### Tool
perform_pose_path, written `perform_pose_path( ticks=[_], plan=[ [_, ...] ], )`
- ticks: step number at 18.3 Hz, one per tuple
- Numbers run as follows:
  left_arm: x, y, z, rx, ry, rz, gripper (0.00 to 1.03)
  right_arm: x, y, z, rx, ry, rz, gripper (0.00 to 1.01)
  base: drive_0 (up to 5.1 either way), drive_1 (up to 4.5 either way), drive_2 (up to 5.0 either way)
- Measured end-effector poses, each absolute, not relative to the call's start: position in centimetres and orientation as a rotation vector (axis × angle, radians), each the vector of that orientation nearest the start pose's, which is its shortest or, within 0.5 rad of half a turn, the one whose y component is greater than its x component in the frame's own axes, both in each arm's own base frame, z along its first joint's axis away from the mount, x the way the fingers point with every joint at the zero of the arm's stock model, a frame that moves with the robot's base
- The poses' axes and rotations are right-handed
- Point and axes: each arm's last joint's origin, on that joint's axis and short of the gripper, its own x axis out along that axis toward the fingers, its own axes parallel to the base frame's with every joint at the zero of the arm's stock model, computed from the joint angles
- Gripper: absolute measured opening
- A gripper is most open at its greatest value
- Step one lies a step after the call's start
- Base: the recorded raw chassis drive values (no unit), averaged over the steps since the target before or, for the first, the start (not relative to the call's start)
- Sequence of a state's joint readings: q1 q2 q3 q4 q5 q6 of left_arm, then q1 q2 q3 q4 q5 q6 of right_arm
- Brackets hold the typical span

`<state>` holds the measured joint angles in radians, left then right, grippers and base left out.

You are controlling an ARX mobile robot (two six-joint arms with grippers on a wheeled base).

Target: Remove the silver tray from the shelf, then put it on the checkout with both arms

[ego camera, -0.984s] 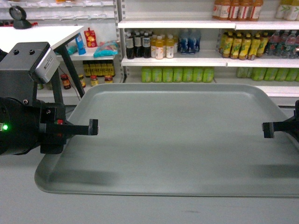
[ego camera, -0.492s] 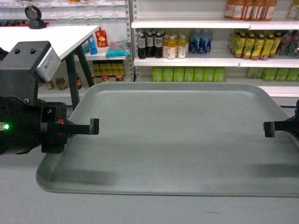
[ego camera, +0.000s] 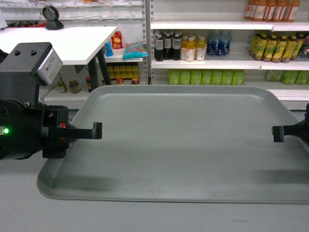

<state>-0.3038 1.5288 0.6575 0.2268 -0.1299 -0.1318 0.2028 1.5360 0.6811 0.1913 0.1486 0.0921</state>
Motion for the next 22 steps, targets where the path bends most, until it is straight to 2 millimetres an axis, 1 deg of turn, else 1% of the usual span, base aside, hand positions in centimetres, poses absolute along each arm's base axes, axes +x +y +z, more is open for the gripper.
perform_pose_path(
  ticks=[22],
  plan=[
    [27.74,-8.30,16.04,0.012,0.641,-0.125,0.03,28.75,5.48,16.22,-0.028,0.658,0.023,0.03,-5.0,2.41,2.4]
  ],
)
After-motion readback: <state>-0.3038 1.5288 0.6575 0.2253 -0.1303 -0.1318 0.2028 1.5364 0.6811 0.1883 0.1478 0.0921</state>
